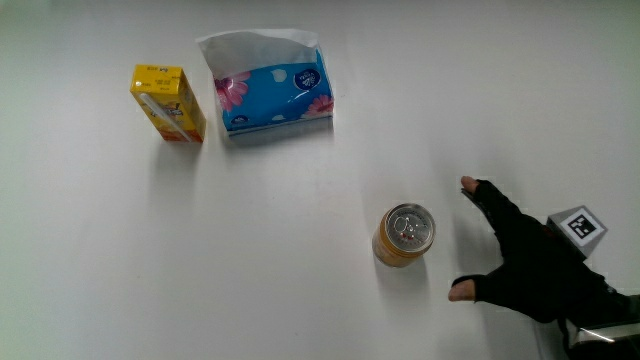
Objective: Pick red bull
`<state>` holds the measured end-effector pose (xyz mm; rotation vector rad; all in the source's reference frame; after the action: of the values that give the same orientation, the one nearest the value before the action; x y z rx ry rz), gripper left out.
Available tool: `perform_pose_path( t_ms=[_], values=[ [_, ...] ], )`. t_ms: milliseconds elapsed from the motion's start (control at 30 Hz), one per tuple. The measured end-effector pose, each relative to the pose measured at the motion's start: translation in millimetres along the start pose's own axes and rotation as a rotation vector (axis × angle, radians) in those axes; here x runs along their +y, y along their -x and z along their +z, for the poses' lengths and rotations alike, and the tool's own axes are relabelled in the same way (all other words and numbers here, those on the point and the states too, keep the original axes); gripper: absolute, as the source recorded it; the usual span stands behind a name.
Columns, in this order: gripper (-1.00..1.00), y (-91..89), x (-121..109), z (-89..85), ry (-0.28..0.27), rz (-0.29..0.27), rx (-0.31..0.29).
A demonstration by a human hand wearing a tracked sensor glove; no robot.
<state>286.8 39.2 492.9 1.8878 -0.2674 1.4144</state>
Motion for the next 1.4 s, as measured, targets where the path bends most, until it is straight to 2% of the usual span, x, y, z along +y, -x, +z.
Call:
perform_pose_path(
  t_ms=[33, 133, 200, 233, 300, 367, 400, 433, 467, 567, 633, 667, 767, 800, 867, 1000, 1033, 1267, 1400],
  values=[
    [0.00, -3.2, 3, -1.1, 0.003, 0.000, -0.015],
    [0.00, -8.2, 11, -6.1, 0.006, 0.004, 0.002],
    [0.00, -14.8, 16, -8.9, 0.008, 0.006, 0.029],
    [0.00, -12.3, 19, -12.5, 0.015, 0.013, 0.062],
    [0.00, -11.8, 23, -17.7, 0.025, 0.001, 0.078],
    [0.00, -17.0, 28, -20.5, 0.030, 0.007, 0.063],
    [0.00, -15.0, 30, -23.1, 0.036, 0.005, 0.086],
    [0.00, -16.8, 32, -24.3, 0.033, 0.007, 0.079],
    [0.00, -16.4, 34, -26.6, 0.035, 0.006, 0.102],
    [0.00, -20.0, 40, -32.4, 0.044, -0.013, 0.117],
    [0.00, -21.6, 44, -36.2, 0.040, 0.008, 0.144],
    [0.00, -25.5, 46, -36.8, 0.041, 0.008, 0.133],
    [0.00, -29.4, 50, -40.2, 0.038, 0.018, 0.148],
    [0.00, -24.5, 50, -41.8, 0.038, 0.009, 0.162],
    [0.00, -27.2, 52, -41.7, 0.032, 0.024, 0.159],
    [0.00, -22.3, 57, -44.6, 0.036, 0.017, 0.175],
    [0.00, -22.1, 58, -45.6, 0.039, 0.034, 0.172],
    [0.00, -20.7, 57, -45.5, 0.030, 0.037, 0.168],
    [0.00, -20.4, 56, -43.8, 0.004, 0.052, 0.169]
  ],
)
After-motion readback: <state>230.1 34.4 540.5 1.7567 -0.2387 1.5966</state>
